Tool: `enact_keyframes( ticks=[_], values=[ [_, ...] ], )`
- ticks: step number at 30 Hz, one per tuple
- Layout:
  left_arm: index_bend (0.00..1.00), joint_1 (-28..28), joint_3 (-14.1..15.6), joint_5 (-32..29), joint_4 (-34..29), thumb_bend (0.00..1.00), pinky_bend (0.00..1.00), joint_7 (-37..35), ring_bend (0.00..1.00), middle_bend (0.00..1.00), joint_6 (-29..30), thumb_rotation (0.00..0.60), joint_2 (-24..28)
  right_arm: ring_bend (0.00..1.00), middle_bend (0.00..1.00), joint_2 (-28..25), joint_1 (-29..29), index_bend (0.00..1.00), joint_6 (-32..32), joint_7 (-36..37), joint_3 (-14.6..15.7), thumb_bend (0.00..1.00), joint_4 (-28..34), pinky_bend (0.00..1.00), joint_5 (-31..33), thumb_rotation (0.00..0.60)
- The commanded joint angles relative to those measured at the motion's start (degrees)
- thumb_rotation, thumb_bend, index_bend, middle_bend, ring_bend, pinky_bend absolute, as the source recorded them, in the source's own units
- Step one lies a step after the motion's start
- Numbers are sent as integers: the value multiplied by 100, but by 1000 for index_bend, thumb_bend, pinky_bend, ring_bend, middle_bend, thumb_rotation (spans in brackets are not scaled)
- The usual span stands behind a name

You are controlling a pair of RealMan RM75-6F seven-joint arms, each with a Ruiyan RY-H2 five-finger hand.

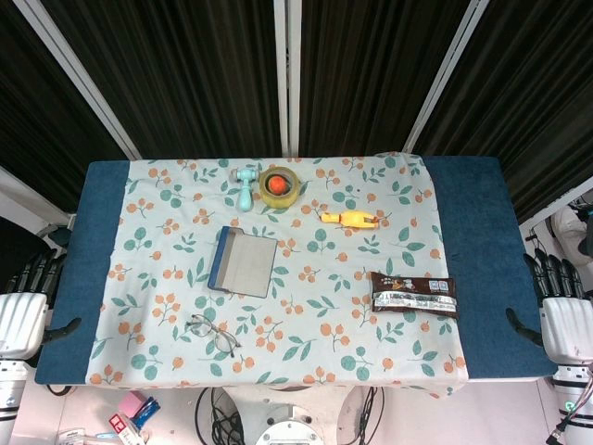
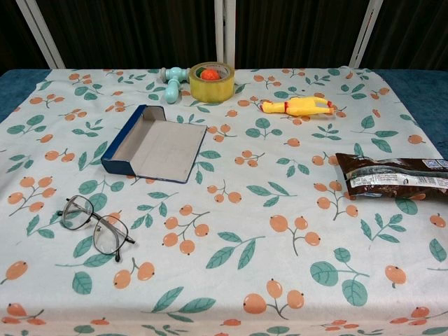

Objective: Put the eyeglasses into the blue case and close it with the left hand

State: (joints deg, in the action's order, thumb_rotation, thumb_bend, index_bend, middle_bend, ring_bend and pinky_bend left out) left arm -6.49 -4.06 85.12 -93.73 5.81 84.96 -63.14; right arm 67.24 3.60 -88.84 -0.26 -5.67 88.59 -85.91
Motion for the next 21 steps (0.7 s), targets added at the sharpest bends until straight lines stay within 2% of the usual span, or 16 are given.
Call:
enact_keyframes(
  ticks=[1,9,15,19,21],
  values=[
    [14,-20,-8,-4,-64,83,152,59,10,0,-15,600,31,0,0,-12,6,0,-13,-10,-3,176,10,0,-27,600],
    [14,-155,16,245,-323,105,152,190,9,0,-68,600,62,0,0,-98,2,0,-69,-11,-5,176,112,0,-107,600],
    [14,-569,5,647,-582,388,153,322,9,8,-461,600,87,0,0,-75,33,0,3,9,-32,176,85,0,-39,600],
    [18,-996,-14,846,-665,560,153,300,9,98,-964,600,-75,0,0,-81,75,0,76,-43,-55,176,107,0,1,600],
    [19,-1184,-20,874,-658,614,153,271,9,128,-1211,600,-186,0,0,-81,88,0,100,-49,-57,176,103,0,11,600]
  ],
)
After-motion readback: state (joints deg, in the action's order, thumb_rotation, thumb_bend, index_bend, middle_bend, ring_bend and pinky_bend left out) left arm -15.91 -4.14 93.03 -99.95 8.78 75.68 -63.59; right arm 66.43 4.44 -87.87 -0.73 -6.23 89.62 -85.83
